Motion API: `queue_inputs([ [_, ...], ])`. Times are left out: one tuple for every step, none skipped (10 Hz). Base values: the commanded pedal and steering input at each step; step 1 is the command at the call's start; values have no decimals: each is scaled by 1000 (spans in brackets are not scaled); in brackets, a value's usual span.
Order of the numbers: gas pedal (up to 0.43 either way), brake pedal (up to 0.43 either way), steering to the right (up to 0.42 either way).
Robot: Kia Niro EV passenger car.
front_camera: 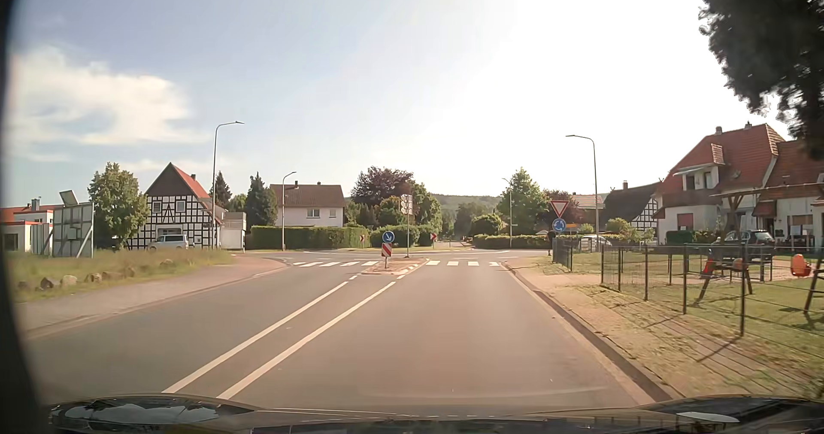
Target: Follow the waypoints while adhering to traffic rules and regulations
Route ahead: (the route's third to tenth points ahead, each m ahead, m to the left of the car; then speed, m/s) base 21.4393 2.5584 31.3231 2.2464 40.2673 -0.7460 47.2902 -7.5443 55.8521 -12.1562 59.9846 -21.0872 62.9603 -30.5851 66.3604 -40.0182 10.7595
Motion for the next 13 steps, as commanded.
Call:
queue_inputs([
  [0, 177, 24],
  [0, 177, 20],
  [0, 177, 20],
  [0, 177, 18],
  [0, 177, 18],
  [0, 183, 16],
  [0, 177, 15],
  [0, 177, 14],
  [0, 171, 13],
  [0, 171, 12],
  [0, 159, 10],
  [0, 128, 8],
  [0, 49, 7],
])
